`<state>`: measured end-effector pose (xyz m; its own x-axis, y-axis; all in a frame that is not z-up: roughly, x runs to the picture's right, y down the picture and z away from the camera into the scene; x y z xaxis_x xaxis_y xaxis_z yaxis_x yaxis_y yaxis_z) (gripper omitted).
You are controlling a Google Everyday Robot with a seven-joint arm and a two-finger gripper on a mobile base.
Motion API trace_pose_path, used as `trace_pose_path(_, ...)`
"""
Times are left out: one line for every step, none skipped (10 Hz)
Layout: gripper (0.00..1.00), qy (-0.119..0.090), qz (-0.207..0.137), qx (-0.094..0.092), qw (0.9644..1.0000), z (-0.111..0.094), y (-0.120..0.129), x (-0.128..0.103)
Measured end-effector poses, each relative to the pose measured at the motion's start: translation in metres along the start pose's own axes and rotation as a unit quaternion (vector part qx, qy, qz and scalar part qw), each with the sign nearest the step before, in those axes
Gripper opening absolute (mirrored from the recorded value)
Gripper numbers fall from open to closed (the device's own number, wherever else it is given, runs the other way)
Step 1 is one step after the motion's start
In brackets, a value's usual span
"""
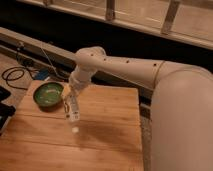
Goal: Place the bottle in the ceramic bowl
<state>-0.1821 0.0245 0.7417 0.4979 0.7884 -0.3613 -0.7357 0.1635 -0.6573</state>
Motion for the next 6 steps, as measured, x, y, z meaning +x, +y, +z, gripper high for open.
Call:
trace_pose_path(0.00, 0.000, -0.009, -0.007, 0.9999, 0.010, 0.001, -0.025)
trace_pose_path(0.00, -0.004, -0.023, -0.019, 0.9996, 0.019, 0.004, -0.045)
trace_pose_path(0.00, -0.006, -0.039, -0.034, 0.9986, 0.027, 0.006, -0.065)
trace_pose_path(0.00, -0.010, -0.056, -0.049, 0.9972, 0.034, 0.006, -0.083)
trace_pose_path(0.00, -0.013, -0.068, -0.060, 0.9958, 0.039, 0.008, -0.095)
trace_pose_path(0.00, -0.017, -0.091, -0.078, 0.9927, 0.047, 0.015, -0.111)
